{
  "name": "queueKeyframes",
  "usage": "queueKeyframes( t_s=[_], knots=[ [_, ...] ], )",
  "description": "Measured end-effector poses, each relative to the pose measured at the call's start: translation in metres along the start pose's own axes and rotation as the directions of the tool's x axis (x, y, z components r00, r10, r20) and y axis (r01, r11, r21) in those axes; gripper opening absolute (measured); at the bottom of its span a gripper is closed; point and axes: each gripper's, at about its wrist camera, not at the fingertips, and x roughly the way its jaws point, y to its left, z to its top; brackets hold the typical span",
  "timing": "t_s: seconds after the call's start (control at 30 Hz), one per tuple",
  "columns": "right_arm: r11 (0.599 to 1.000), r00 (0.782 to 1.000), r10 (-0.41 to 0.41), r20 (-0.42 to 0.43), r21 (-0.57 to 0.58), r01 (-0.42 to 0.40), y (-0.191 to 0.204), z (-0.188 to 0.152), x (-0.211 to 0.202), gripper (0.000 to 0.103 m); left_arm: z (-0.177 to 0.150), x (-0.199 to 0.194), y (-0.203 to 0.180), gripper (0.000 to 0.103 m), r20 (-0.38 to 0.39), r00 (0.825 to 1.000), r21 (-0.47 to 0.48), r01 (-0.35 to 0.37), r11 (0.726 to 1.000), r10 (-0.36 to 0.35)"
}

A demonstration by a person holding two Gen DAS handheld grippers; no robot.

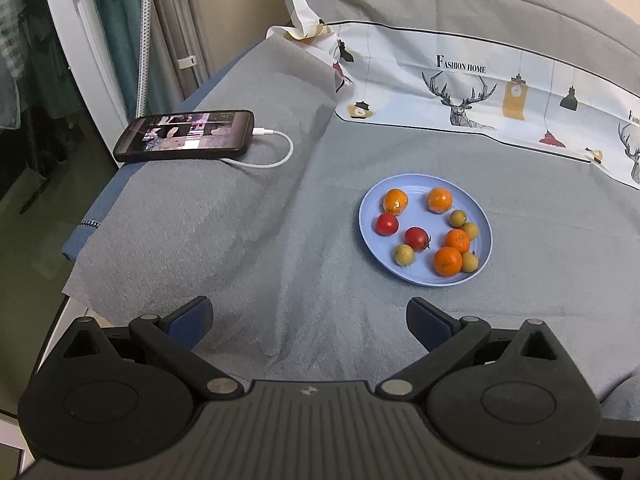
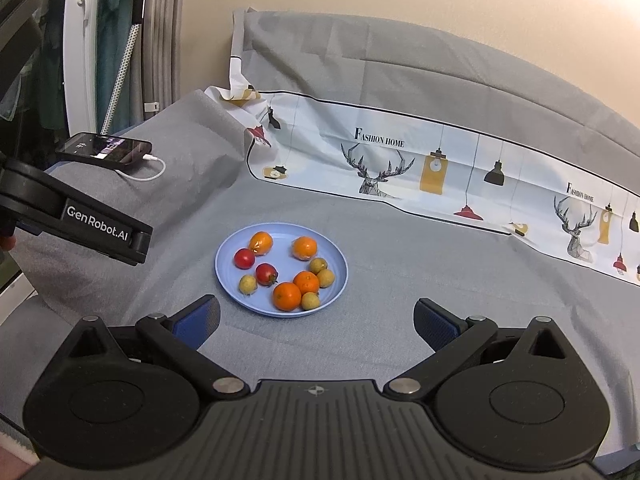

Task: Organize fruits

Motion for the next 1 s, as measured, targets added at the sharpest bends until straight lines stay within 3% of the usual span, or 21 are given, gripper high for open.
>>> queueKeyframes(
  t_s=[1.0],
  knots=[
    [1.000, 1.000, 0.003, 0.009, -0.013, -0.003, -0.0007, 0.0061, 0.0026, 0.102, 0.0014, 0.0012, 0.0002, 0.103, -0.006, 1.000, 0.014, -0.003, 1.000, 0.003]
  ],
)
